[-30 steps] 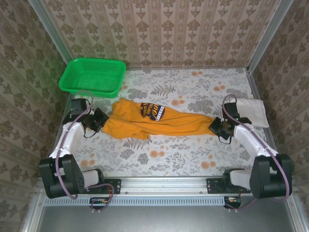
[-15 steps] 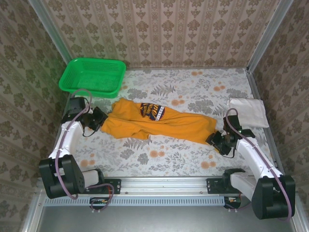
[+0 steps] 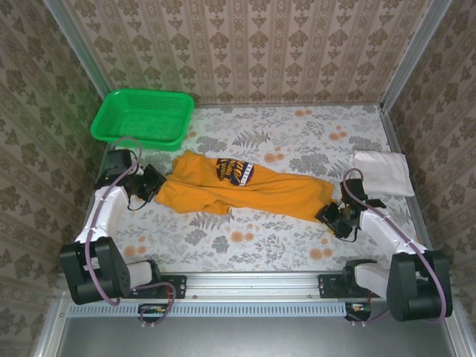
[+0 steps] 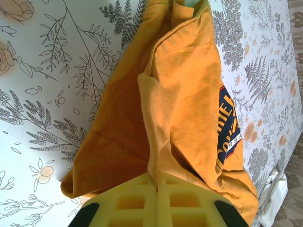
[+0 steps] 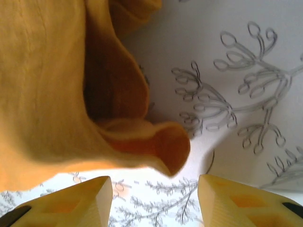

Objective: Fold and stack the t-shirts

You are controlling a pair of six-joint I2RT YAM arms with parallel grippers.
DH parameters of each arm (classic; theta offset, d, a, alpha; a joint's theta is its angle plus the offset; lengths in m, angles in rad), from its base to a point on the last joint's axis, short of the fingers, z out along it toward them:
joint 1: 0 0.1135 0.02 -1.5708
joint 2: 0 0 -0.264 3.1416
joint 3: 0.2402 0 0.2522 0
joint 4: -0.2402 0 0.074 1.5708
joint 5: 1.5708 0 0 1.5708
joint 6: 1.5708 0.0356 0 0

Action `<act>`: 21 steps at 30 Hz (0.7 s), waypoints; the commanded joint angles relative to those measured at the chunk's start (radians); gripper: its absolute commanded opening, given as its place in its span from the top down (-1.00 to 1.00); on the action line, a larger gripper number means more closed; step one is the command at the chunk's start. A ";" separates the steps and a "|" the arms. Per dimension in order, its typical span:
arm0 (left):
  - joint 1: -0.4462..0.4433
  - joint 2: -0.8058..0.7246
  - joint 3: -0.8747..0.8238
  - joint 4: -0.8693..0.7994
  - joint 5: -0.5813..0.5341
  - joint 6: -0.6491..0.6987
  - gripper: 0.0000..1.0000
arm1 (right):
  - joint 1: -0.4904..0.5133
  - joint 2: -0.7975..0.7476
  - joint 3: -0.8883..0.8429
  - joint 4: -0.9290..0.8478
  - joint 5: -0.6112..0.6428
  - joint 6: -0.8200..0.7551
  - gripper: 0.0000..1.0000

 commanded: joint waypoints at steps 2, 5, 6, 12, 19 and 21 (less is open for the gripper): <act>0.007 -0.003 -0.014 0.020 0.016 0.000 1.00 | 0.003 0.075 0.037 0.083 0.076 0.022 0.09; 0.005 -0.006 -0.023 0.034 0.020 -0.007 1.00 | 0.004 0.096 0.035 0.116 0.102 0.026 0.15; 0.005 -0.005 -0.024 0.036 0.021 -0.009 1.00 | 0.004 0.102 0.038 0.118 0.107 0.021 0.15; 0.004 -0.001 -0.034 0.046 0.022 -0.010 1.00 | 0.005 0.116 0.043 0.130 0.104 0.017 0.27; 0.003 0.002 -0.037 0.051 0.025 -0.012 1.00 | 0.005 0.108 0.075 0.094 0.147 -0.025 0.83; 0.003 0.001 -0.039 0.051 0.026 -0.012 1.00 | 0.006 0.092 0.068 0.091 0.140 -0.023 0.97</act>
